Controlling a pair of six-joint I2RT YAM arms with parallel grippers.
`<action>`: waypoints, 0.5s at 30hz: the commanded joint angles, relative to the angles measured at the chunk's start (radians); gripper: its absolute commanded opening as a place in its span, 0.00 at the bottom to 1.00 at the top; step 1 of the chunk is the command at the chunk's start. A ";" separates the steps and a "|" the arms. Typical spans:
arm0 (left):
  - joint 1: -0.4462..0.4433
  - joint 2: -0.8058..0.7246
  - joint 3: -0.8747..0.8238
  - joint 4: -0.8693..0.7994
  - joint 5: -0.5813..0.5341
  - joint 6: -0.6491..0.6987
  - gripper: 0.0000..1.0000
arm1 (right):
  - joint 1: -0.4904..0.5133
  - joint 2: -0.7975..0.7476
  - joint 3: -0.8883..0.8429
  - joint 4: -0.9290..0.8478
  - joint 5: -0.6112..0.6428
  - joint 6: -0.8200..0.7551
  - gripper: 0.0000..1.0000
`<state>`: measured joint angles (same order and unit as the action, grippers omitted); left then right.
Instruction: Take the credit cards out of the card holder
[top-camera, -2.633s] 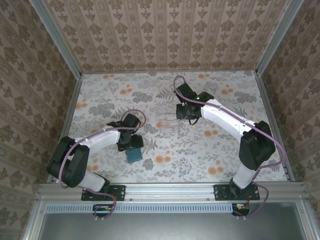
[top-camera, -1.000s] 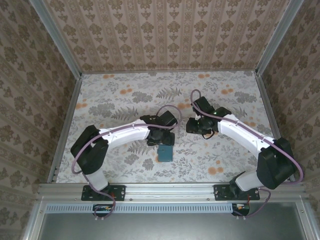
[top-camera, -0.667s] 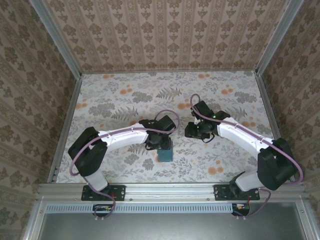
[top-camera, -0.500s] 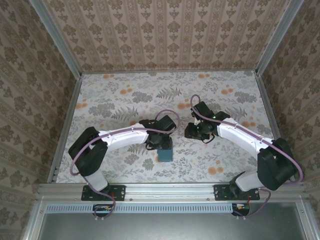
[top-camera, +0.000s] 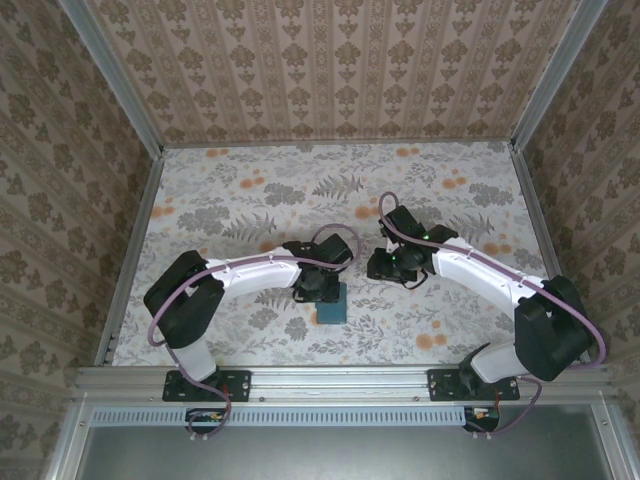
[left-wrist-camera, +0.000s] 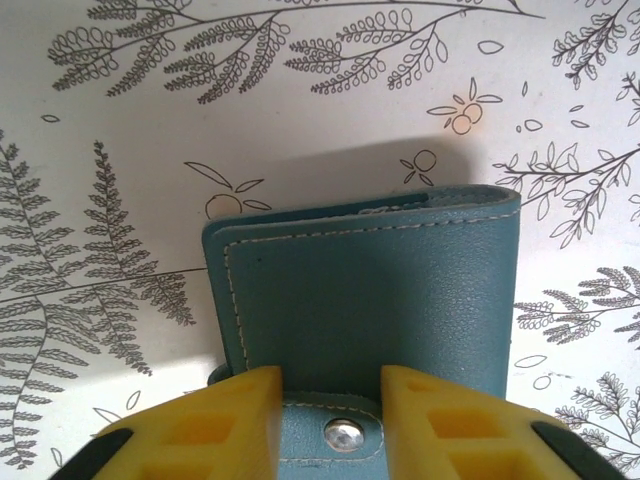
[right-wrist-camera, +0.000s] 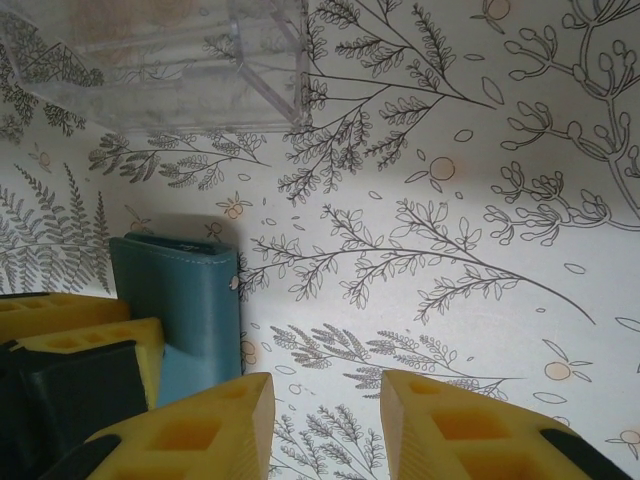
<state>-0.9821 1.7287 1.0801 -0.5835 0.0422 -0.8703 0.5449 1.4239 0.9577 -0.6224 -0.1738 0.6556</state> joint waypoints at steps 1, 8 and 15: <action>-0.011 0.019 -0.024 -0.023 0.024 -0.007 0.29 | 0.013 -0.017 -0.021 0.022 -0.027 0.019 0.35; -0.009 0.018 -0.035 0.005 0.034 -0.007 0.21 | 0.033 0.010 -0.070 0.113 -0.112 0.041 0.35; 0.005 -0.014 -0.069 0.064 0.056 -0.017 0.12 | 0.041 0.082 -0.168 0.358 -0.291 0.108 0.38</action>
<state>-0.9802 1.7138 1.0470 -0.5247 0.0589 -0.8761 0.5762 1.4715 0.8242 -0.4011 -0.3531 0.7174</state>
